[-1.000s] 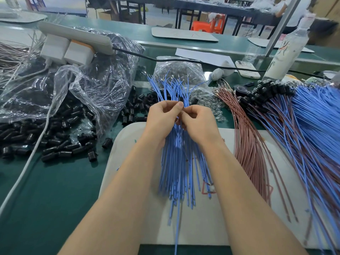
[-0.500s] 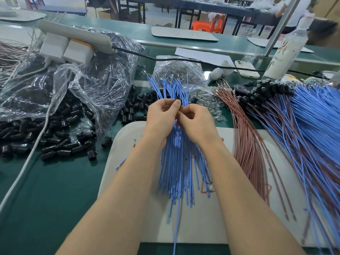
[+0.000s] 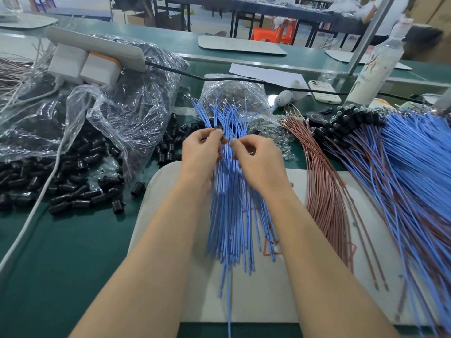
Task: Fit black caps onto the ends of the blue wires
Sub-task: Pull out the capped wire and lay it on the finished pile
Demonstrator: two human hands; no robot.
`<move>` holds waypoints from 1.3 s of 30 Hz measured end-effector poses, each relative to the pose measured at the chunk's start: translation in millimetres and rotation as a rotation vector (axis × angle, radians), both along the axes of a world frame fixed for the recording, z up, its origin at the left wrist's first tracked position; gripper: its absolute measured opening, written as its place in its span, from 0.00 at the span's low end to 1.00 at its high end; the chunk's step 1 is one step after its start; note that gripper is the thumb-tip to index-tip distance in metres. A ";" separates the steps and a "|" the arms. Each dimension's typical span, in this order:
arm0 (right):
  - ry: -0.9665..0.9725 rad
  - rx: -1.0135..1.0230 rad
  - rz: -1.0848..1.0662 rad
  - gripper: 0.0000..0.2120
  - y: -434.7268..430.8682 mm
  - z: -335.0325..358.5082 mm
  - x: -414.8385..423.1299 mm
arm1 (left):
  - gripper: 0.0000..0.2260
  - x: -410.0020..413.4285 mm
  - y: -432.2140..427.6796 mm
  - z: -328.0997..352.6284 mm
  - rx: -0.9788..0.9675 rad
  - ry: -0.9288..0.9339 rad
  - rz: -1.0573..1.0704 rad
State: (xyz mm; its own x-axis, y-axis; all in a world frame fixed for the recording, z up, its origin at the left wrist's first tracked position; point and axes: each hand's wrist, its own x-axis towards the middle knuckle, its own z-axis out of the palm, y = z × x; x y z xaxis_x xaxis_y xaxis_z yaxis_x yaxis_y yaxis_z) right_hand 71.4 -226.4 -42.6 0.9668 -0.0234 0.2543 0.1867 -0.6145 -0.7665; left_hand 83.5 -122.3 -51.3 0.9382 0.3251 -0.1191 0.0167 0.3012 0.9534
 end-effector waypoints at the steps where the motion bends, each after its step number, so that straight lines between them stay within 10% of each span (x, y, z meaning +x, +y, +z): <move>1: -0.050 -0.042 -0.049 0.10 -4.2 1.6 0.9 | 0.04 1.2 3.1 -0.2 -0.007 0.015 0.017; 8: 0.190 -0.294 -0.585 0.19 -81.0 6.9 14.8 | 0.09 5.8 12.4 0.6 -0.188 0.080 -0.011; 15: 0.236 -0.214 -0.652 0.17 -92.1 -5.1 17.6 | 0.08 3.5 14.0 3.2 -0.341 0.094 -0.073; 29: -0.131 -0.097 -0.644 0.07 -79.7 -3.6 18.1 | 0.05 -4.7 9.5 9.4 -0.229 0.050 -0.158; 39: -0.327 0.006 -0.195 0.04 -36.4 10.4 7.6 | 0.05 -8.7 -4.9 8.1 -0.096 0.003 -0.460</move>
State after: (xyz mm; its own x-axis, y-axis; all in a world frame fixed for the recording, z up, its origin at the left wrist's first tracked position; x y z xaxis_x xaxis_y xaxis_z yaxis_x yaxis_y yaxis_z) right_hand 79.0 -262.8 -32.2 0.8121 -0.2014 0.5477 0.3021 -0.6580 -0.6898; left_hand 74.8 -127.2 -43.2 0.9818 -0.1368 -0.1317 0.1721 0.3486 0.9213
